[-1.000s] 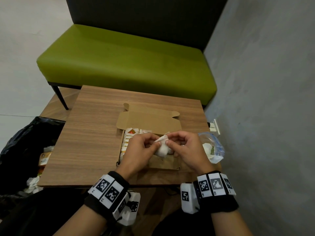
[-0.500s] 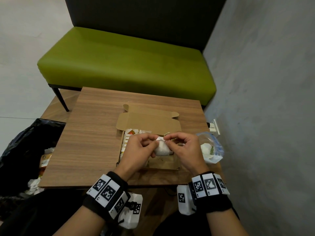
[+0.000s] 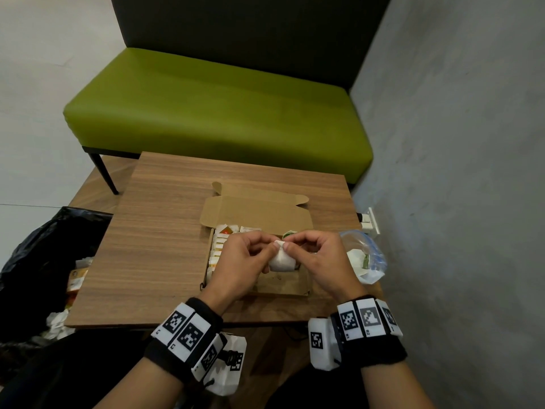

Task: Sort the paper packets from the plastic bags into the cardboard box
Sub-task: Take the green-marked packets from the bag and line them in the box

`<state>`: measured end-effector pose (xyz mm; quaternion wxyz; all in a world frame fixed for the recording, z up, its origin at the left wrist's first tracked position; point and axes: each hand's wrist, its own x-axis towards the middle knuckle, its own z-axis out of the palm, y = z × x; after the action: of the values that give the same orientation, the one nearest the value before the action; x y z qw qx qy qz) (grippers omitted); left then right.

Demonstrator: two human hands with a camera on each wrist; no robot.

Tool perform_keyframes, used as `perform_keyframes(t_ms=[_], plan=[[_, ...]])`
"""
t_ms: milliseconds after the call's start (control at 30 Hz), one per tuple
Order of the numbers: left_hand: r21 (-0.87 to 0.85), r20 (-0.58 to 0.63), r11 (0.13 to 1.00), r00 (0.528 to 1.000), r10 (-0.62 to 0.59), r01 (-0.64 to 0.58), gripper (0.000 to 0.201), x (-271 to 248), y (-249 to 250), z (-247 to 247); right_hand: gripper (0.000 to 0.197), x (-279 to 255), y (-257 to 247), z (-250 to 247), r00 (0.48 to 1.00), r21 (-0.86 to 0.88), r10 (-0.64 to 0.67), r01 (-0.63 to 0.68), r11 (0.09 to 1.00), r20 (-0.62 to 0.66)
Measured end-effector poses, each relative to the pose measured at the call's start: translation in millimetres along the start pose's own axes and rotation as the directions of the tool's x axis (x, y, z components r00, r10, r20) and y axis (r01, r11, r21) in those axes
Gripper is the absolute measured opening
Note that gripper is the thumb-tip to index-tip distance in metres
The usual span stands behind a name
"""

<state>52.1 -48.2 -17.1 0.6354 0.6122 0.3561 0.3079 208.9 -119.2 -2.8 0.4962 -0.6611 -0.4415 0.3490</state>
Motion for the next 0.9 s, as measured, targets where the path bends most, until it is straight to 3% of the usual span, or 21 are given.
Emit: perform_keyframes(t_ms=[133, 533, 767, 900], plan=[[0.004, -0.015, 1.000, 1.000, 0.007, -0.007, 0.007, 0, 2, 1, 0.010, 2, 2, 0, 1.000, -0.021, -0.029, 0.028, 0.999, -0.004], [0.242, -0.033, 0.964, 0.992, 0.121, -0.109, 0.007, 6, -7, 5, 0.003, 2, 7, -7, 0.996, -0.198, -0.065, 0.076, 0.977, 0.061], [0.387, 0.017, 0.914, 0.992, 0.128, -0.124, 0.012, 5, -18, 8, 0.008, 4, 5, -16, 0.984, -0.491, -0.140, 0.175, 0.853, 0.108], [0.393, -0.005, 0.917, 0.997, 0.076, -0.068, 0.036, 3, -17, 7, 0.006, 9, 6, -20, 0.990, -0.591, -0.137, 0.135, 0.796, 0.041]])
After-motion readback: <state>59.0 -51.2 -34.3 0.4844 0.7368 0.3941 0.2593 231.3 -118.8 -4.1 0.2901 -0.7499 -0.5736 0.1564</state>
